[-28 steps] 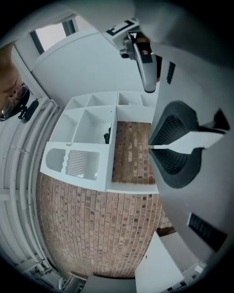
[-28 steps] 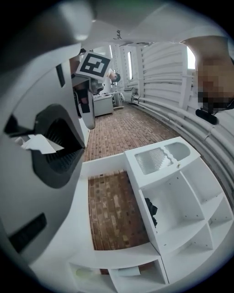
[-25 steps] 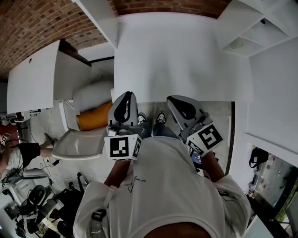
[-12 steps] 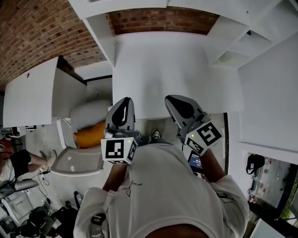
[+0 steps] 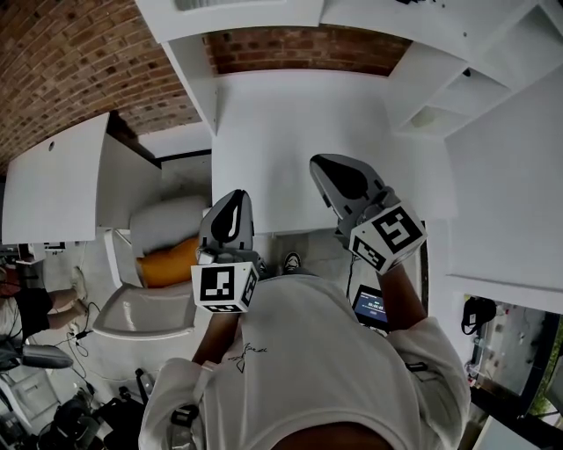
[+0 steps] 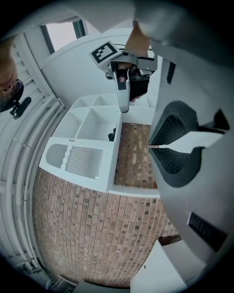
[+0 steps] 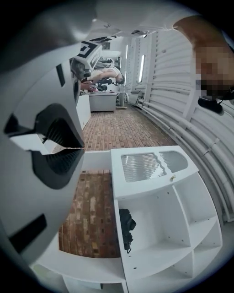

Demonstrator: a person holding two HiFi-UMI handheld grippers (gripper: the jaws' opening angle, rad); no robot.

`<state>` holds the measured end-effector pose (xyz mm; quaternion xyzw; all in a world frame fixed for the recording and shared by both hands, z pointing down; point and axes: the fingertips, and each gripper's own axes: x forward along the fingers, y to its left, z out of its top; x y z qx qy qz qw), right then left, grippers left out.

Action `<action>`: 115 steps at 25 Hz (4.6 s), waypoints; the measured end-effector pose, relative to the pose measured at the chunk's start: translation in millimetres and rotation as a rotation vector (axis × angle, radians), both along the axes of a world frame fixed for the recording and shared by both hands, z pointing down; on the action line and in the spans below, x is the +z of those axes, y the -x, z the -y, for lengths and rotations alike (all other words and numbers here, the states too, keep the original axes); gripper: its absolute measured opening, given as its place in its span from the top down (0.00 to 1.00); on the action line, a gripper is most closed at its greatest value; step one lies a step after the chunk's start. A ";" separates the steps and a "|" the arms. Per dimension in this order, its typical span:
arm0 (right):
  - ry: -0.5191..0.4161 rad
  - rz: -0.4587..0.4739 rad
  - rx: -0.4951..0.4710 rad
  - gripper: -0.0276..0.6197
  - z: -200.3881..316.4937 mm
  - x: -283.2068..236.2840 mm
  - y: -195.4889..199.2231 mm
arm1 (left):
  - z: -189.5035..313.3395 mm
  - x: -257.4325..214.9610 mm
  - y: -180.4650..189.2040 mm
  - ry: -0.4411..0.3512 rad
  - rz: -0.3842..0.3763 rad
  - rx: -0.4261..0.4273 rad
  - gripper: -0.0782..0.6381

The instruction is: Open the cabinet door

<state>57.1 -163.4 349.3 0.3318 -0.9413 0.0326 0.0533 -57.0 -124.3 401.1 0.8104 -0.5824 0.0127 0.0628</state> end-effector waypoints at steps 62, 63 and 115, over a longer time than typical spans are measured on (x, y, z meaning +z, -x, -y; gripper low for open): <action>-0.114 0.054 0.246 0.69 237.0 -100.4 -7.7 | 10.3 8.8 41.6 0.002 -0.020 -0.083 0.85; -0.104 0.064 0.241 0.67 239.7 -100.6 -7.6 | 10.4 8.9 41.1 0.004 -0.019 -0.084 0.85; -0.095 -0.003 0.300 0.53 208.1 -95.6 15.3 | 9.0 12.5 30.3 0.010 -0.021 0.012 0.85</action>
